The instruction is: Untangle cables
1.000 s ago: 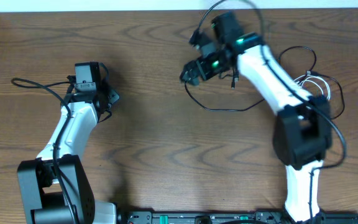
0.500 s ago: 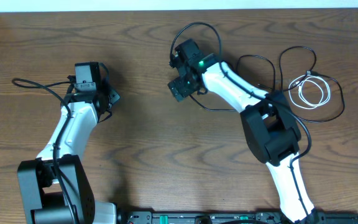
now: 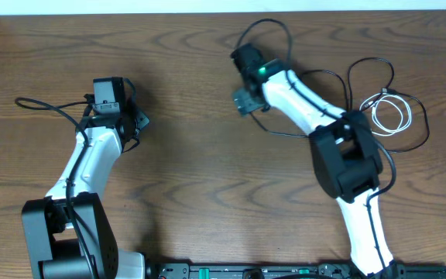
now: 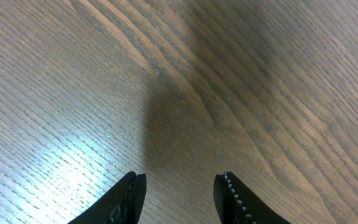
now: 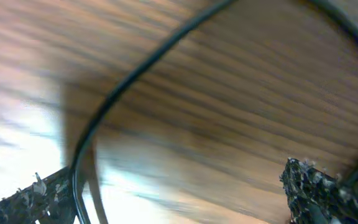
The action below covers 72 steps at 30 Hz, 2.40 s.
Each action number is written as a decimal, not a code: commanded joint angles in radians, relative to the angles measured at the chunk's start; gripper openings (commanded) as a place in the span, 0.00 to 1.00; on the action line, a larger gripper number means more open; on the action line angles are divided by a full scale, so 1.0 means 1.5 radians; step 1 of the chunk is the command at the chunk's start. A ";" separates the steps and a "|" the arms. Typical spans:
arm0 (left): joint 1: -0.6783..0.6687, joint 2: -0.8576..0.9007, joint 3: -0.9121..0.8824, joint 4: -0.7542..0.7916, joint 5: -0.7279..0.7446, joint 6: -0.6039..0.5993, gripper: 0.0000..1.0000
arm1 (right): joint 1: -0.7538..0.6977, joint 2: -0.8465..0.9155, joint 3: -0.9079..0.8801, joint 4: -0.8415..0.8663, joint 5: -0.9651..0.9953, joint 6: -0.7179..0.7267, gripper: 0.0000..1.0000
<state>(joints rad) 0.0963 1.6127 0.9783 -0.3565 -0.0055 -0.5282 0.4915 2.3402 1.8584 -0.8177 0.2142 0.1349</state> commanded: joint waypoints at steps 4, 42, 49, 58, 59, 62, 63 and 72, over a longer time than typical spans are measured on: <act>0.002 0.002 -0.004 -0.001 -0.004 -0.006 0.41 | -0.078 0.023 -0.014 -0.062 0.042 0.042 0.99; 0.002 0.002 -0.004 -0.001 -0.002 -0.006 0.98 | -0.137 -0.099 0.020 -0.097 -0.037 0.033 0.99; 0.002 0.002 -0.004 -0.001 -0.002 -0.006 0.98 | -0.139 -0.137 0.023 -0.147 -0.068 -0.002 0.99; 0.002 0.002 -0.004 0.009 -0.002 -0.006 0.98 | -0.139 -0.296 0.022 -0.033 -0.256 -0.052 0.99; 0.002 0.002 -0.004 0.009 -0.002 -0.006 0.98 | -0.139 -0.313 0.022 -0.017 -0.269 -0.056 0.99; 0.002 0.002 -0.004 0.010 -0.002 -0.006 0.98 | -0.139 -0.373 0.022 0.016 -0.274 -0.061 0.99; 0.002 0.002 -0.004 0.010 -0.002 -0.006 0.98 | -0.139 -0.394 0.022 0.018 -0.275 -0.067 0.99; 0.002 0.002 -0.004 0.013 -0.002 -0.006 0.98 | -0.132 -0.582 -0.119 0.074 -0.334 -0.176 0.99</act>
<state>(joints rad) 0.0963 1.6127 0.9783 -0.3393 -0.0051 -0.5426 0.2859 1.5394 1.7866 -0.7334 -0.2333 -0.0490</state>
